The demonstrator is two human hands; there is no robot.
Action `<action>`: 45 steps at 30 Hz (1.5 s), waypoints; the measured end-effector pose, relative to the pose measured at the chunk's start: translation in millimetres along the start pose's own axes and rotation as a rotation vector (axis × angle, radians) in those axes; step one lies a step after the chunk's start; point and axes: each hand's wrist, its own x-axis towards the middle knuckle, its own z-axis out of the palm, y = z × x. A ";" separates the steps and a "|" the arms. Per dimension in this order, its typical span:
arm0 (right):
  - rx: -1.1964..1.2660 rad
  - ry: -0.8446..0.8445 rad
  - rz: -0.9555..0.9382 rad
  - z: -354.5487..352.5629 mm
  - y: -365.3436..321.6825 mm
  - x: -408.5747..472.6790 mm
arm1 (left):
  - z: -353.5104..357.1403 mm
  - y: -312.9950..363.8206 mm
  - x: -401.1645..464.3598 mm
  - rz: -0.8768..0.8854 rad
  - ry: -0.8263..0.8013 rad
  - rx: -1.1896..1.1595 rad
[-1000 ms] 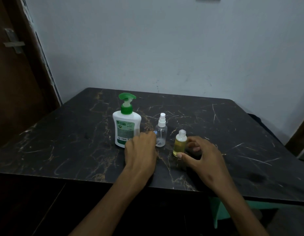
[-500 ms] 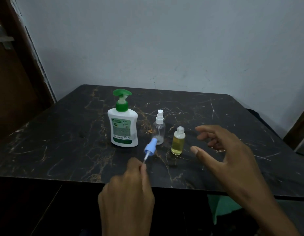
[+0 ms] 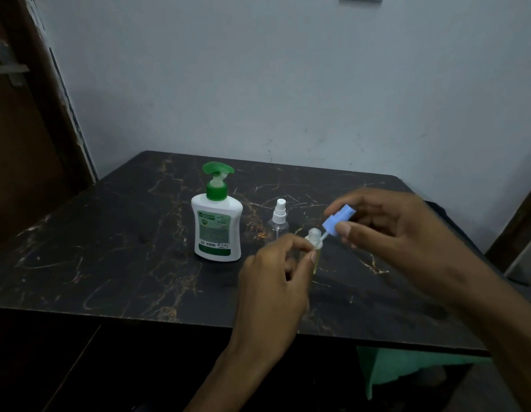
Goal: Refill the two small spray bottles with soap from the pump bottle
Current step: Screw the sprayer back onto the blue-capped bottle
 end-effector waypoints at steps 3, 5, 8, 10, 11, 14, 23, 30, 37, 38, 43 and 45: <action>-0.166 0.094 -0.028 -15.2 0.5 15.8 | 1.7 -10.0 14.6 -0.030 0.000 0.043; -0.232 0.123 -0.030 -25.1 -0.4 25.8 | 2.4 -16.6 19.5 -0.059 -0.028 0.086; -0.294 0.119 -0.033 -32.7 -0.9 38.9 | 6.1 -24.5 23.3 -0.094 -0.074 0.150; -0.310 0.108 -0.036 -33.1 -0.6 45.6 | 10.2 -28.5 24.0 -0.112 -0.095 0.170; -0.318 0.102 -0.035 -32.4 -0.4 48.0 | 12.6 -30.7 24.3 -0.120 -0.104 0.178; -0.333 0.072 -0.031 -28.7 0.8 51.9 | 18.2 -35.8 24.3 -0.145 -0.145 0.211; -0.325 -0.015 -0.018 -12.1 10.4 55.4 | 24.7 -38.9 30.0 -0.154 -0.178 0.251; -0.496 -0.213 -0.011 6.4 23.7 63.7 | 27.3 -43.2 29.8 -0.150 -0.205 0.264; -0.537 -0.281 -0.001 10.5 29.1 64.2 | 29.4 -48.8 30.5 -0.129 -0.229 0.279; -0.546 -0.284 -0.003 11.2 28.9 64.3 | 29.8 -50.0 30.6 -0.124 -0.231 0.279; -0.606 -0.302 0.006 13.6 25.0 65.2 | 29.5 -51.3 30.6 -0.117 -0.238 0.274; -0.634 -0.320 0.010 13.9 21.8 66.7 | 29.0 -51.1 30.0 -0.112 -0.246 0.264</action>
